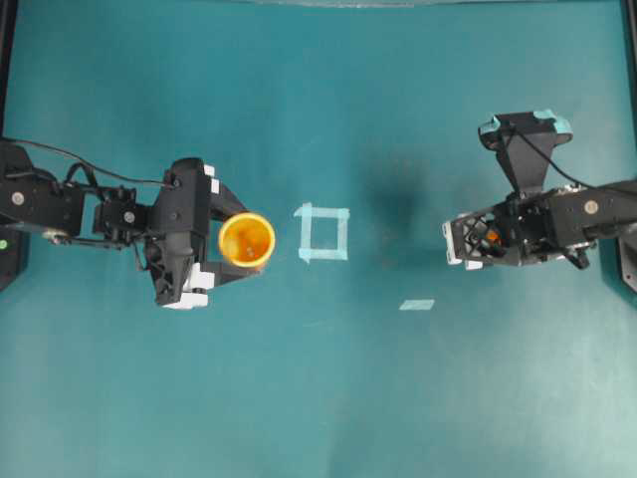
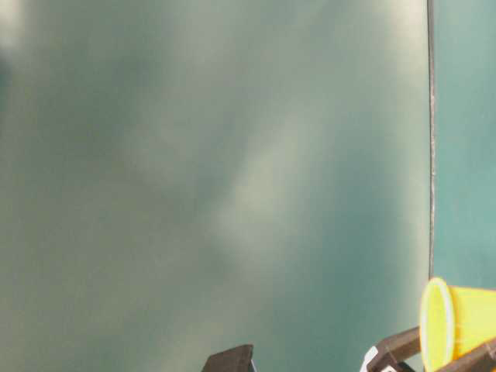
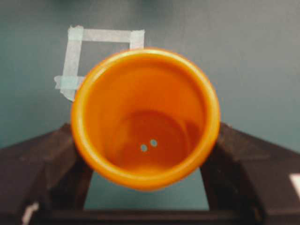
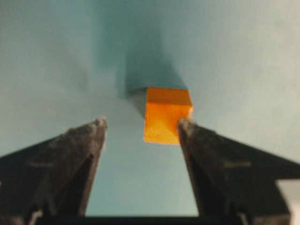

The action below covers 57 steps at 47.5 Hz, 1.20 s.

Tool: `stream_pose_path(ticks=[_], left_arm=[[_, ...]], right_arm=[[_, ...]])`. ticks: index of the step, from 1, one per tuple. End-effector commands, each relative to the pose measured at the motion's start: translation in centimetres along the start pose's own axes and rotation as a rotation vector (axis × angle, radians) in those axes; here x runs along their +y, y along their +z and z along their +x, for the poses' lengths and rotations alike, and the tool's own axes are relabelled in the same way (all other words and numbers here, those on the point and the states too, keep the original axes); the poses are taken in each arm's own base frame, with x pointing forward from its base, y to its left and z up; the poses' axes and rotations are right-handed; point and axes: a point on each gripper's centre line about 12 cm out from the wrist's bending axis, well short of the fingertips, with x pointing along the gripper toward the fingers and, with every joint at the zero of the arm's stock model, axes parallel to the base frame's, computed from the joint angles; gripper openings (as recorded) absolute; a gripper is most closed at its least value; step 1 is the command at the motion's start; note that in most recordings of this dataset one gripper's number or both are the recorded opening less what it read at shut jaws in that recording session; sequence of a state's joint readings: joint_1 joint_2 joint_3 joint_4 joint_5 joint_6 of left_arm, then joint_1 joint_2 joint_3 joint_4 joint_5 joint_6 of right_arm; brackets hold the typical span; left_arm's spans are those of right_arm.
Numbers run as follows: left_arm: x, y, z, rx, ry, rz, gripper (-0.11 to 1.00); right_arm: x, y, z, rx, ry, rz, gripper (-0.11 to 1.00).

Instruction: Hold the block with right arm and the cup with left arm, then put the block into the cup.

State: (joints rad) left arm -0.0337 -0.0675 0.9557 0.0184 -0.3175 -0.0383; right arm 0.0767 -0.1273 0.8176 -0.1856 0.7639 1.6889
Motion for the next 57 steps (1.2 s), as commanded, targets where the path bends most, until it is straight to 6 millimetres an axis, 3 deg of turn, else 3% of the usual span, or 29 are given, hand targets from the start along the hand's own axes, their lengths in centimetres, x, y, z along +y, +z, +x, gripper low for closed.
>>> stream_pose_path(ticks=[1,21,40,57], left_arm=[[-0.1,1.0,-0.2,-0.034,-0.003,0.004,0.63],[-0.1,1.1,-0.2,-0.035,-0.003,0.004,0.63],[-0.1,1.0,-0.2,-0.032,-0.002,0.004,0.63],[-0.1,1.1,-0.2,-0.035,-0.003,0.004,0.63]], right_arm=[[0.6,0.1,-0.6,-0.004,0.019,-0.003,0.65],[0.9,1.1,-2.4,-0.078,-0.06,-0.036,0.65],[-0.2,0.9,-1.4,-0.066,-0.081,-0.037,0.65],[0.1,0.3,0.2,-0.05,-0.044,-0.01,0.65]])
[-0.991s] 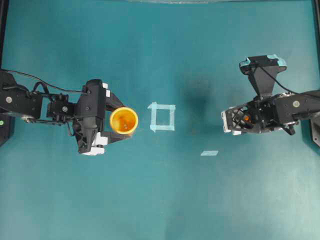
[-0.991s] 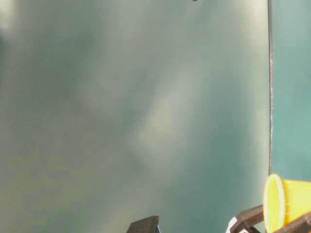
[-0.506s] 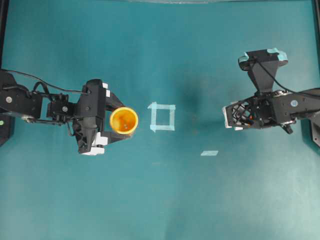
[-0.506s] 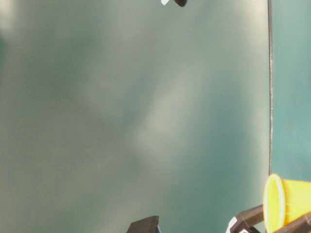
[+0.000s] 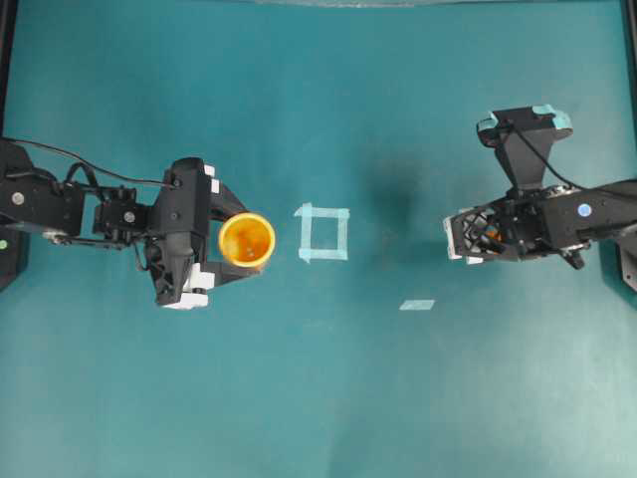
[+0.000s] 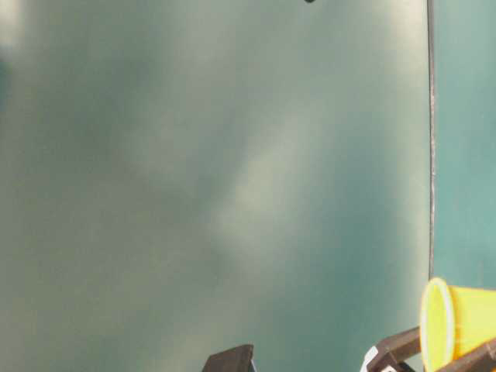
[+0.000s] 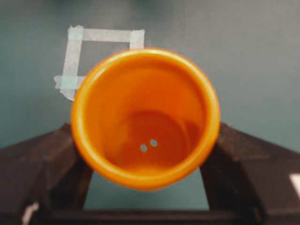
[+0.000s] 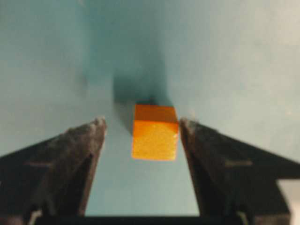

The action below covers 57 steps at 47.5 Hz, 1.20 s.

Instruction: Hold the block with right arm and the cup with left arm, then put the block into the cup.

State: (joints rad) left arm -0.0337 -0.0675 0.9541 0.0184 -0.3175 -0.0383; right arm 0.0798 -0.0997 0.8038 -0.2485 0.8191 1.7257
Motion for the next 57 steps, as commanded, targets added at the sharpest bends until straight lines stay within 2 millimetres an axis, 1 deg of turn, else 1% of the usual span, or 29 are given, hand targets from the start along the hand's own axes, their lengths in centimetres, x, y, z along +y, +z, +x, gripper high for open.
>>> stream_pose_path(ticks=[1,13,17,21,25,27,32,33,37,41,50,57], left_arm=[[-0.1,1.0,-0.2,-0.034,-0.003,0.004,0.63],[-0.1,1.0,-0.2,-0.034,-0.003,0.004,0.63],[-0.1,1.0,-0.2,-0.032,-0.002,0.004,0.63],[-0.1,1.0,-0.2,-0.034,-0.003,0.004,0.63],[-0.1,1.0,-0.2,-0.032,-0.002,0.004,0.63],[-0.1,1.0,-0.2,-0.032,-0.002,0.004,0.63],[-0.1,1.0,-0.2,-0.032,-0.002,0.004,0.63],[-0.1,1.0,-0.2,-0.032,-0.002,0.004,0.63],[-0.1,1.0,-0.2,-0.034,-0.003,0.004,0.63],[-0.1,1.1,-0.2,-0.035,-0.003,0.004,0.63],[-0.1,1.1,-0.2,-0.04,-0.003,0.005,0.63],[-0.1,1.3,-0.1,-0.046,-0.004,0.008,0.63]], right_arm=[[0.3,-0.2,-0.1,0.002,0.013,0.004,0.65],[-0.3,-0.7,0.4,0.004,-0.011,0.017,0.65],[-0.4,-0.7,0.5,0.003,-0.016,0.026,0.63],[-0.5,-0.6,0.5,-0.001,-0.014,0.021,0.58],[0.0,-0.6,0.5,-0.004,0.02,0.01,0.45],[0.5,-0.5,0.4,-0.01,0.063,-0.012,0.41],[2.6,-0.2,-0.1,-0.04,0.214,-0.083,0.4],[3.5,-0.1,-0.5,-0.058,0.271,-0.12,0.4],[5.9,0.4,-1.9,-0.127,0.418,-0.244,0.4],[8.1,1.1,-3.7,-0.221,0.523,-0.373,0.4],[11.4,2.9,-7.5,-0.413,0.617,-0.517,0.4],[12.9,3.7,-9.6,-0.499,0.663,-0.566,0.4]])
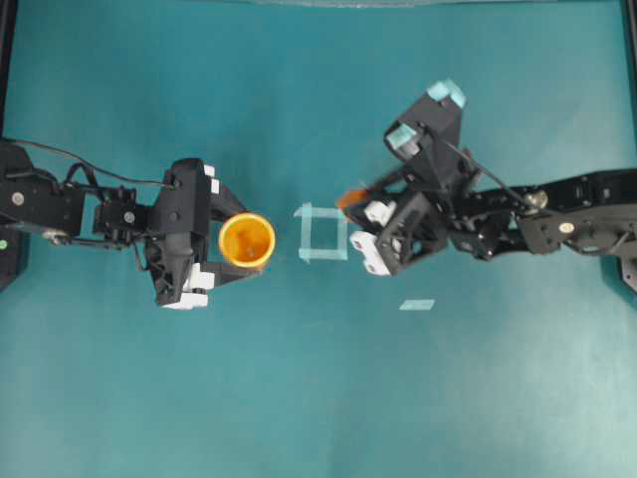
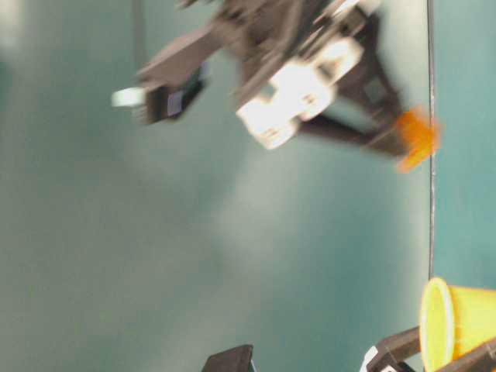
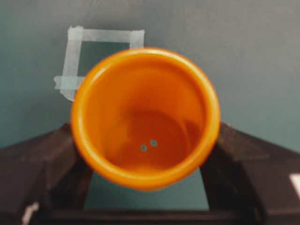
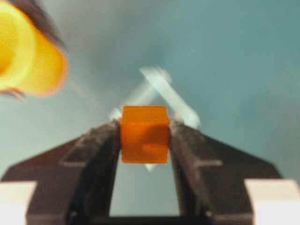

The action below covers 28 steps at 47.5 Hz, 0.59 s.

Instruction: Hold the block with right arm and the cup with left arm, then put the block into the cup.

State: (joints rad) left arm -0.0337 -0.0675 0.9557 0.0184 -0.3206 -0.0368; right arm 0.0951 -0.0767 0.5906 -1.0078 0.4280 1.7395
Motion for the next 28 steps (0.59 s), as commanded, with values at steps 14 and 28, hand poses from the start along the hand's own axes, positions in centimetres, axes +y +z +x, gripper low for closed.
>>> stream_pose_path(ticks=[14,28], left_arm=[[1.2,3.0,1.2,-0.072,0.031,0.064,0.63],[3.9,6.2,3.5,-0.12,0.092,0.053,0.63]], right_arm=[[2.3,3.6,-1.1,-0.111,0.07,-0.054,0.4],[3.0,4.3,-1.4,-0.129,0.092,-0.05,0.4]])
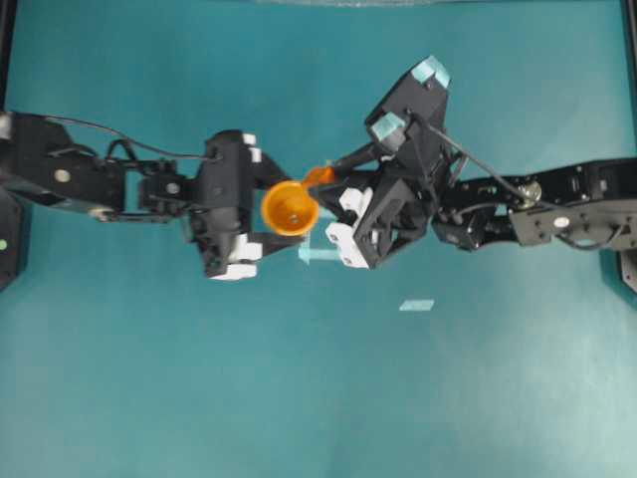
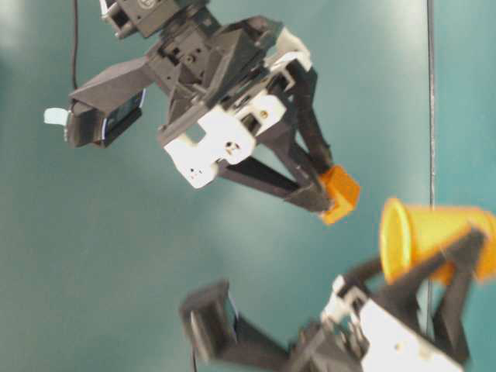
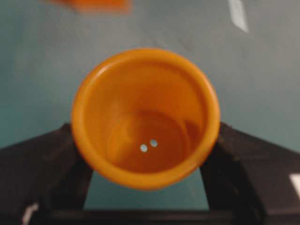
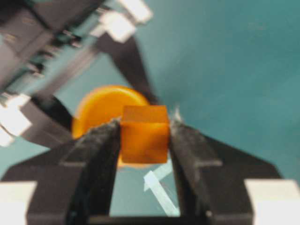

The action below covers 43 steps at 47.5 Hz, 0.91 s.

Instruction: Hold the block with right arm and the cup with left arm, then put the block into the cup.

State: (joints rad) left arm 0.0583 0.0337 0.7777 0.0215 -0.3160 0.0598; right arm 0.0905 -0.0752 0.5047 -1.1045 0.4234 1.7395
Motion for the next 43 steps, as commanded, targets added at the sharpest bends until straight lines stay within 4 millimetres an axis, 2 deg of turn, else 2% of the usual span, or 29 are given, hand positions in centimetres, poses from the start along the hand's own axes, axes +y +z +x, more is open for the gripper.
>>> stream_pose_path(ticks=[1,7,13,26,43], left_arm=[[0.6,2.1,0.5,-0.054,0.014,-0.002,0.63],[1.0,2.8,1.3,-0.063,0.021,-0.003,0.63],[0.9,2.6,1.7,-0.04,0.018,-0.007,0.63],[0.3,1.8,1.4,-0.004,0.005,-0.011,0.63],[-0.1,2.1,1.4,-0.011,-0.006,-0.005,0.63]], right_arm=[[0.8,1.3,-0.6,-0.03,0.031,0.007,0.4],[0.9,1.3,-0.6,-0.031,0.037,0.006,0.4],[0.9,1.3,-0.6,-0.031,0.037,0.006,0.4],[0.7,1.3,-0.6,-0.032,0.03,0.005,0.4],[0.8,1.2,-0.6,-0.031,0.029,-0.059,0.4]])
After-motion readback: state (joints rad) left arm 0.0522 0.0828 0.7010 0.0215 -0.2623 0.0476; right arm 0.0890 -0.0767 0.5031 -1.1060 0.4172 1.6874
